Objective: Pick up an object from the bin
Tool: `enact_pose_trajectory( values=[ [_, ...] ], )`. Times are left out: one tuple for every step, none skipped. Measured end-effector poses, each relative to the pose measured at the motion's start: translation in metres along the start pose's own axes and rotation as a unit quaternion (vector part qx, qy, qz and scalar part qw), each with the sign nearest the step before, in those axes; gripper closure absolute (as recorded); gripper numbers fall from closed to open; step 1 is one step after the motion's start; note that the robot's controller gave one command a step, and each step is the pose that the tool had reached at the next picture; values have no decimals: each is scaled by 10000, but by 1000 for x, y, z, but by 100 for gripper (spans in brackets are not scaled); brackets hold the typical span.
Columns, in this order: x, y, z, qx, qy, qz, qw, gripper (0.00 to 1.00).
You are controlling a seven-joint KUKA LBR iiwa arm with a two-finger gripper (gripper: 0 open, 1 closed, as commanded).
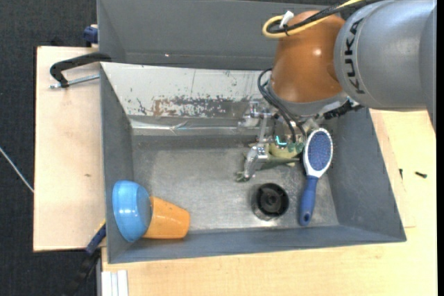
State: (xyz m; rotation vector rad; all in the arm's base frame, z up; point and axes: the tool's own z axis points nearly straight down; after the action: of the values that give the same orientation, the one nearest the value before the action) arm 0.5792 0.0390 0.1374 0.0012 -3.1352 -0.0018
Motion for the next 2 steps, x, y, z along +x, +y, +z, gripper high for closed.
enact_pose_trajectory(
  values=[
    [-13, -145, 65, -24, -86, -455, 9989, 0],
    [-17, -180, 37, -84, -44, -2173, 9761, 0]
  ],
)
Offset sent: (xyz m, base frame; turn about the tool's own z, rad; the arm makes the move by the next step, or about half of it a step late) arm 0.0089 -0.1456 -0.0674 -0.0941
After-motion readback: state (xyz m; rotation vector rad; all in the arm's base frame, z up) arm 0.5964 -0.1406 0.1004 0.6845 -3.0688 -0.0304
